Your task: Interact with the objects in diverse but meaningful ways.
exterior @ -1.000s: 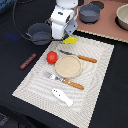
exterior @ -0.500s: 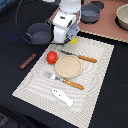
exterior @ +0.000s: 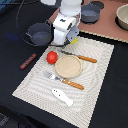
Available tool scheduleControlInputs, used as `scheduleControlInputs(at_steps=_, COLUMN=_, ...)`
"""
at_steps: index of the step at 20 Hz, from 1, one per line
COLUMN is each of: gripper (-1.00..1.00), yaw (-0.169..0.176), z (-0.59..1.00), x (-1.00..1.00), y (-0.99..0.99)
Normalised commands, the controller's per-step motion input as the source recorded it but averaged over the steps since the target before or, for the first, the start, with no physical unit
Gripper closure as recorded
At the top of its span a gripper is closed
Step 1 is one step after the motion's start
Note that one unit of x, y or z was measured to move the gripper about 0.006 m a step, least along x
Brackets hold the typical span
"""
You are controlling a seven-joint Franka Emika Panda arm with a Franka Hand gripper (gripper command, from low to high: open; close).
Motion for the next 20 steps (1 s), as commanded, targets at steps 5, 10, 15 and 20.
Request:
scheduleControlInputs(at_steps=5, gripper=1.0, yaw=0.0, z=0.0, x=0.17, y=0.04)
scheduleControlInputs(at_steps=10, gripper=1.0, yaw=-0.017, z=0.56, x=0.26, y=0.17)
scheduleControlInputs(at_steps=15, gripper=1.0, yaw=-0.04, z=1.0, x=0.22, y=0.18)
scheduleControlInputs(at_steps=20, gripper=1.0, yaw=-0.021, z=0.93, x=0.53, y=-0.16)
